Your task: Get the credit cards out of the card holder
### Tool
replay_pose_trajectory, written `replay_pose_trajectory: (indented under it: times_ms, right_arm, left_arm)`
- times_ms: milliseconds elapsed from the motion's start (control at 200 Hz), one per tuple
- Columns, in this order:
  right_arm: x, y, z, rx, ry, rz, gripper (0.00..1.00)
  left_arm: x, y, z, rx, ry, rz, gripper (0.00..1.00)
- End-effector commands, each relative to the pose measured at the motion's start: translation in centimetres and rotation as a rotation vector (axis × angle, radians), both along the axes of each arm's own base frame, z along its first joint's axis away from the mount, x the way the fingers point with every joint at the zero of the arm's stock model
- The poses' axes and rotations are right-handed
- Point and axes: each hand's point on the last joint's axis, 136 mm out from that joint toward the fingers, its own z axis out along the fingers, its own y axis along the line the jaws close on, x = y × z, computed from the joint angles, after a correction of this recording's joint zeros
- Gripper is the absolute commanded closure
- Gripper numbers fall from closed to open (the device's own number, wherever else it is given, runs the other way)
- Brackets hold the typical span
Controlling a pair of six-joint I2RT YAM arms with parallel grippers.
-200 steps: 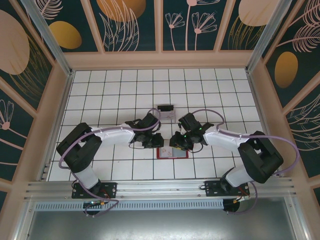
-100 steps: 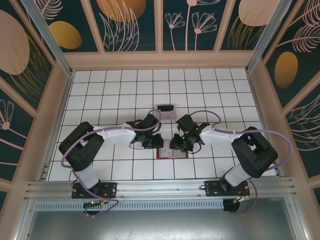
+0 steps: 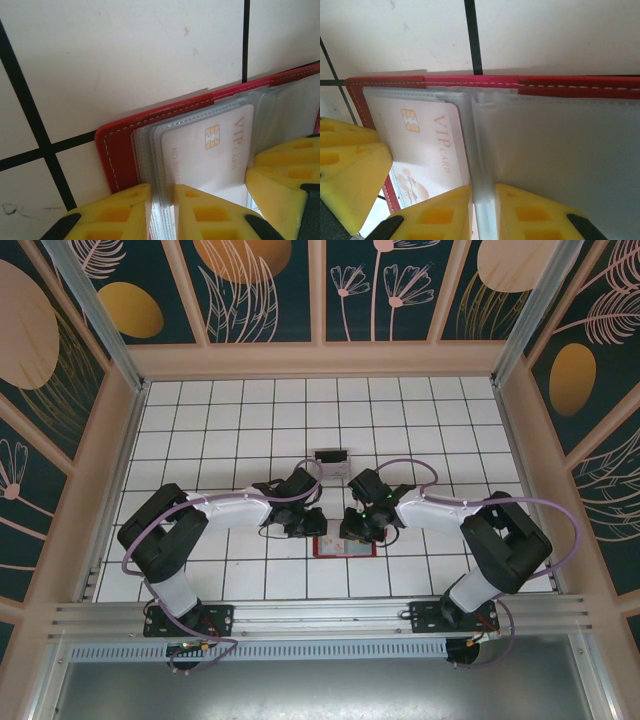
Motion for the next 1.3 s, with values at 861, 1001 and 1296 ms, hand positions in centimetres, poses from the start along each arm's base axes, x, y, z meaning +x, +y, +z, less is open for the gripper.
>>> replay_pose_trajectory:
  times_ms: [861,1001,1296]
  right_arm:
    - [0.5,1.8,1.6,0.108,-0.034,0.032,0.74]
    - [0.4,1.8,1.3,0.102,-0.029,0.035,0.74]
    - [0.3,1.9,1.0,0.105,-0.021,0.044,0.74]
  left_arm:
    - [0.2,0.8,0.3,0.054,-0.023,0.003,0.78]
    - [0.5,0.7,1.7,0.037,-0.053,0.010,0.78]
    - [0.8,0.7,2.3,0.034,-0.066,0.016,0.78]
